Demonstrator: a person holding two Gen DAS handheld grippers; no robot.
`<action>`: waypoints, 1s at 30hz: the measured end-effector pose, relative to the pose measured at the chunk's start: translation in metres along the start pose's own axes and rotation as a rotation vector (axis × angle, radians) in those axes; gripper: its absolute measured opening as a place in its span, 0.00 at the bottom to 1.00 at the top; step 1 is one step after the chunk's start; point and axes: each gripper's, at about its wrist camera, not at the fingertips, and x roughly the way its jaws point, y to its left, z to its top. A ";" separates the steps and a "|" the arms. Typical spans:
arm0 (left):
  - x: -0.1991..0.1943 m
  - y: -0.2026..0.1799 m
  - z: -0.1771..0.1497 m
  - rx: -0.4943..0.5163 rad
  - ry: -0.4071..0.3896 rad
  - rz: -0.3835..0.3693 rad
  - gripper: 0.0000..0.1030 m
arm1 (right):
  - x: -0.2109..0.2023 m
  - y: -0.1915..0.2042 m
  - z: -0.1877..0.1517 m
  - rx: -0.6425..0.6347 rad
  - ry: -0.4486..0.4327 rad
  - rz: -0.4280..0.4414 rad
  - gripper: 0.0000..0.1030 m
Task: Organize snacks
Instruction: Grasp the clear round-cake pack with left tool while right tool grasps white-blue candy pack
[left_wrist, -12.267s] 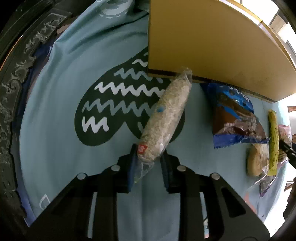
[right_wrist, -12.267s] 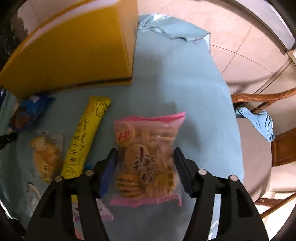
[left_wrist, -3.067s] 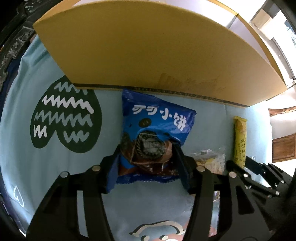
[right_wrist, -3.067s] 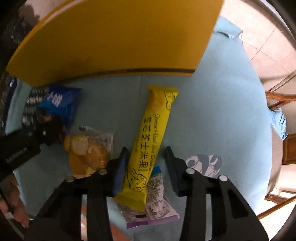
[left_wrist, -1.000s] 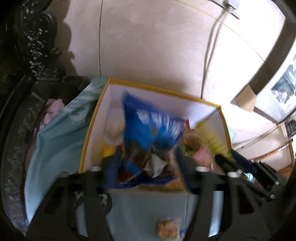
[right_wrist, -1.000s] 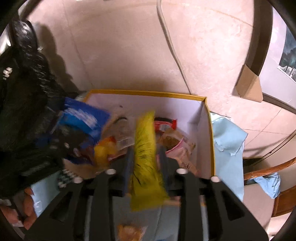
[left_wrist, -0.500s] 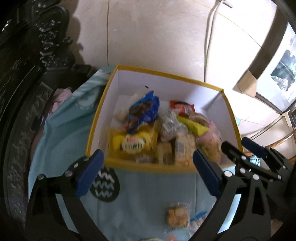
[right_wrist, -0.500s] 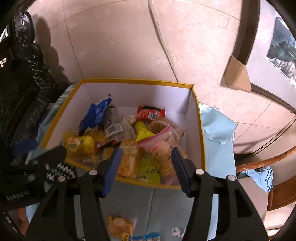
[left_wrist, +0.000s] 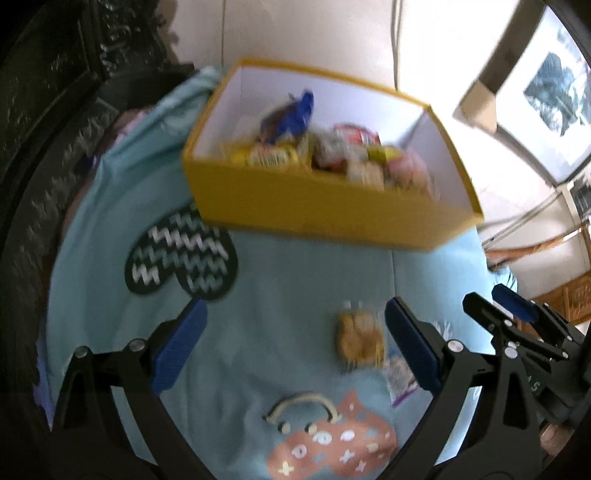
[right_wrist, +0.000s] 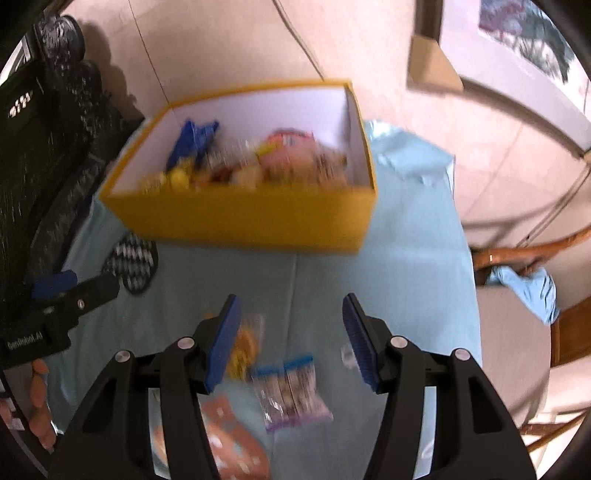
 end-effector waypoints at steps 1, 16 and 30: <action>0.003 -0.002 -0.005 0.004 0.011 -0.001 0.95 | 0.001 -0.002 -0.006 0.002 0.009 -0.001 0.56; 0.084 -0.051 -0.048 0.040 0.196 0.007 0.95 | 0.014 -0.032 -0.075 0.026 0.124 -0.016 0.56; 0.117 -0.048 -0.040 0.048 0.233 -0.029 0.54 | 0.045 -0.003 -0.087 -0.062 0.206 0.025 0.56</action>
